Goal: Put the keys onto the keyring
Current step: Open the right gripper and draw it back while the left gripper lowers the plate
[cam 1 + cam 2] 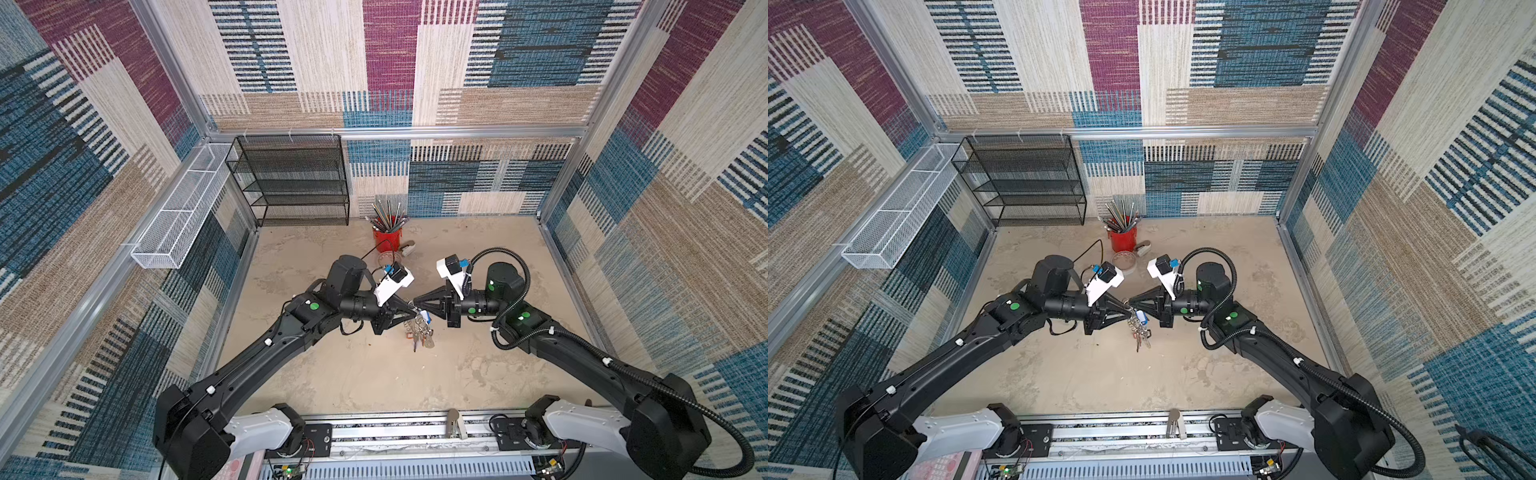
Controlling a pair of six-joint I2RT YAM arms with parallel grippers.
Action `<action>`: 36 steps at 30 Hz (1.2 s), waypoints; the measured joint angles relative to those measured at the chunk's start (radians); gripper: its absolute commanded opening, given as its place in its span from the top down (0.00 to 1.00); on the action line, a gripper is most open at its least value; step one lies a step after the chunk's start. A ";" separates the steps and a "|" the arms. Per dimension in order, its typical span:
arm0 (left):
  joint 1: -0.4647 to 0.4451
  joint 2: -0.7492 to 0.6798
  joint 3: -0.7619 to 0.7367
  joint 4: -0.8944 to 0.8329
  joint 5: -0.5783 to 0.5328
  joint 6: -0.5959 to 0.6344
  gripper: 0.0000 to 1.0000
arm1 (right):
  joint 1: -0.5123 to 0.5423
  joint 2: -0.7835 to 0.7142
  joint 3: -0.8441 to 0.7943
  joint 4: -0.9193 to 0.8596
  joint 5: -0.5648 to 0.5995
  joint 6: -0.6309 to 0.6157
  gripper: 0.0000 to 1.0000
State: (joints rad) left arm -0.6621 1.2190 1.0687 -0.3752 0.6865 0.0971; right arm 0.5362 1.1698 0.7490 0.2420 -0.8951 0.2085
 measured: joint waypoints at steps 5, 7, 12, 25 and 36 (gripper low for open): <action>0.003 -0.002 0.014 -0.034 -0.004 0.023 0.63 | -0.004 -0.006 0.000 -0.003 0.027 0.000 1.00; 0.003 -0.004 0.016 -0.049 0.000 0.031 0.60 | -0.007 -0.006 -0.002 -0.010 0.063 0.000 1.00; 0.021 -0.011 0.023 -0.080 -0.003 0.038 0.56 | -0.010 -0.005 -0.005 -0.031 0.080 0.000 1.00; 0.073 -0.007 0.069 -0.109 -0.003 0.092 0.60 | -0.009 -0.006 -0.031 -0.028 0.066 0.001 1.00; 0.090 0.130 0.199 -0.220 0.032 0.290 0.63 | -0.009 -0.013 -0.038 -0.003 0.014 0.011 1.00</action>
State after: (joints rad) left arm -0.5716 1.3495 1.2678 -0.5957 0.7181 0.3870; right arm 0.5270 1.1568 0.7113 0.2390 -0.8806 0.2199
